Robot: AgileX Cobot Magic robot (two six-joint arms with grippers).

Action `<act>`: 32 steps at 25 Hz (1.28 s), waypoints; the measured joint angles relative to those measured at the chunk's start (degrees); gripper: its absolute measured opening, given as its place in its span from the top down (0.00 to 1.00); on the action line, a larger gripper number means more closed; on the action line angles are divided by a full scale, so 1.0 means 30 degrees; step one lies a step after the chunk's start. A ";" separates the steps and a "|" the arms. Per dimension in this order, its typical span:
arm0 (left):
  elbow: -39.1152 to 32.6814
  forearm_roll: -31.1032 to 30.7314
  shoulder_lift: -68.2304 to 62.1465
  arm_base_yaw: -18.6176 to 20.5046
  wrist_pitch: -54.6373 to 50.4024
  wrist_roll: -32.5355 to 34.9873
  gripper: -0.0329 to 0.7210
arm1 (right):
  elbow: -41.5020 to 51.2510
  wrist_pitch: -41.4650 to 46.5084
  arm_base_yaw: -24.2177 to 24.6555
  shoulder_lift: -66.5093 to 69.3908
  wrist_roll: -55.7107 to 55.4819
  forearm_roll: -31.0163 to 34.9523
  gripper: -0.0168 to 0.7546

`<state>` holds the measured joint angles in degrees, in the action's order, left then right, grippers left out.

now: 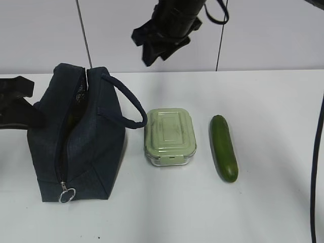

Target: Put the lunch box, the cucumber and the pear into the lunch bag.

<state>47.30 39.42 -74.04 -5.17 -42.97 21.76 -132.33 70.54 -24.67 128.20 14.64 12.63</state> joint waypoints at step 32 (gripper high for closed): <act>0.0000 0.0000 0.0000 0.0000 0.0014 0.0000 0.97 | 1.8456 -0.3391 0.0083 -1.0281 -0.8077 -0.8047 0.54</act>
<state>47.30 39.42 -74.04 -5.17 -42.93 21.76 -76.96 60.37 -24.42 97.36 -9.59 -11.51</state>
